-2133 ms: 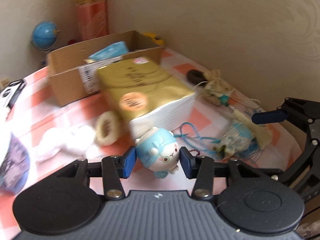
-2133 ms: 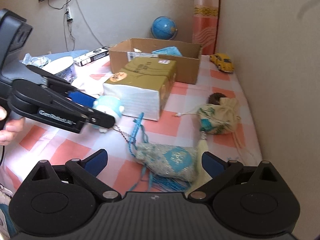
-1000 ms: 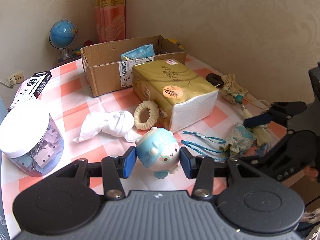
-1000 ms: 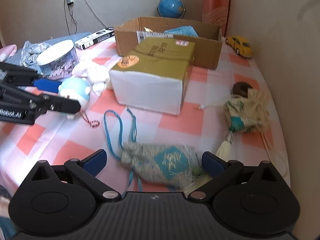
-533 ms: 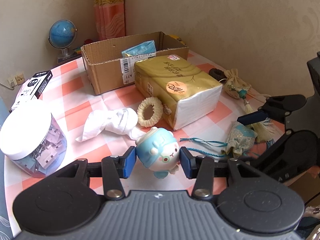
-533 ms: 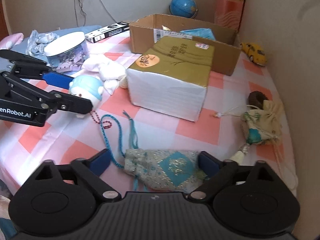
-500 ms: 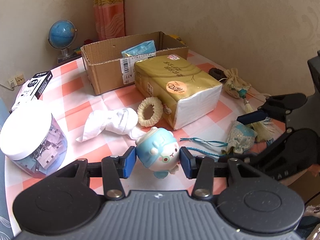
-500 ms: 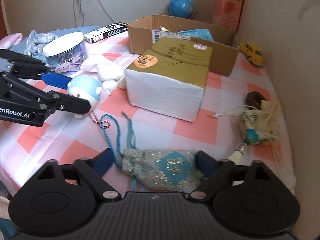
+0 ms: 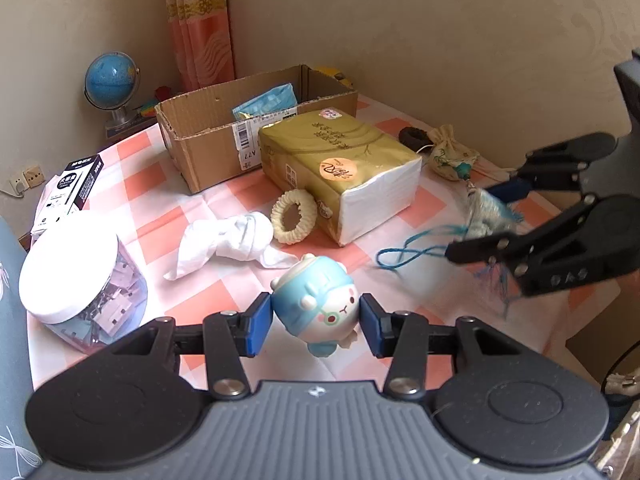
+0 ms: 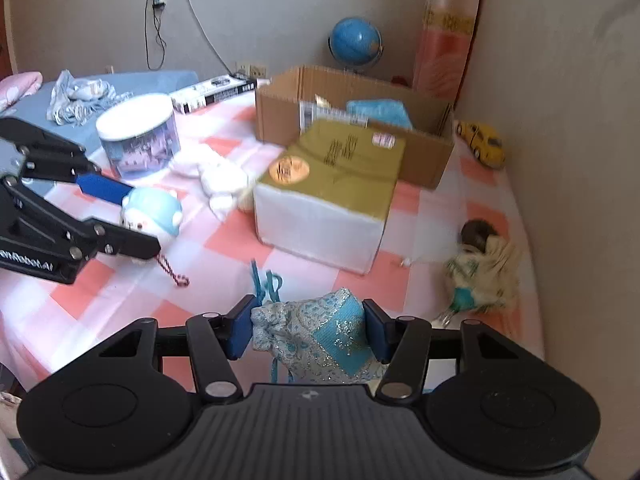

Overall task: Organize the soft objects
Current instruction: 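Carry the blue pouch into the box and open the right tool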

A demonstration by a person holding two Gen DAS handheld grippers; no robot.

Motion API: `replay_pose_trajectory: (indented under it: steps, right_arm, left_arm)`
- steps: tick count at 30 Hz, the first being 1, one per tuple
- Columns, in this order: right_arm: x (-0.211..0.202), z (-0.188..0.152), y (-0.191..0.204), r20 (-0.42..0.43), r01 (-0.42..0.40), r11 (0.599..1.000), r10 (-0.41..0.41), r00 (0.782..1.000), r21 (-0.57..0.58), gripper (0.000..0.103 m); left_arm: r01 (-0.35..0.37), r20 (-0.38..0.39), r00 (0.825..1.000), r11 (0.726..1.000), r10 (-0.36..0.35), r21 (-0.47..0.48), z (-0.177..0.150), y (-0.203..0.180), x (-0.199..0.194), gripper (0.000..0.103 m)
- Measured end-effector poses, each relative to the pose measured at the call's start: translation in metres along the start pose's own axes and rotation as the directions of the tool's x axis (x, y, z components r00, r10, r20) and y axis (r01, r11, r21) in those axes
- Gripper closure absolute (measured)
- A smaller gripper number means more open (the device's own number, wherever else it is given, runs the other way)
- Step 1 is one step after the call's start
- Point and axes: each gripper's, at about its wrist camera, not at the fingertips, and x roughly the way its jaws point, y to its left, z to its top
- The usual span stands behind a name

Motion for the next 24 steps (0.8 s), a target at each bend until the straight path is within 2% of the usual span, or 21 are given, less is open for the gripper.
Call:
replay_pose_trajectory:
  steps: [9, 12, 18, 24]
  right_arm:
    - [-0.030, 0.031, -0.003, 0.081, 0.007, 1.000, -0.005, 0.997, -0.029, 0.042]
    - [-0.031, 0.043, -0.006, 0.093, 0.013, 0.999, -0.009, 0.996, -0.036, 0.042]
    - [-0.031, 0.073, -0.020, 0.113, -0.028, 1.000, 0.027, 0.993, 0.009, 0.042]
    - [-0.023, 0.110, -0.035, 0.116, -0.016, 1.000, 0.014, 0.993, 0.018, 0.041]
  left_arm:
    - [0.016, 0.029, 0.999, 1.000, -0.016, 0.001, -0.002, 0.000, -0.016, 0.057]
    - [0.014, 0.039, 0.999, 1.000, -0.014, 0.003, -0.003, 0.001, -0.021, 0.057]
    - [0.000, 0.053, 0.999, 1.000, -0.001, 0.002, -0.004, 0.008, -0.029, 0.057]
    - [-0.007, 0.064, 0.998, 1.000, 0.008, -0.007, -0.004, 0.014, -0.031, 0.057]
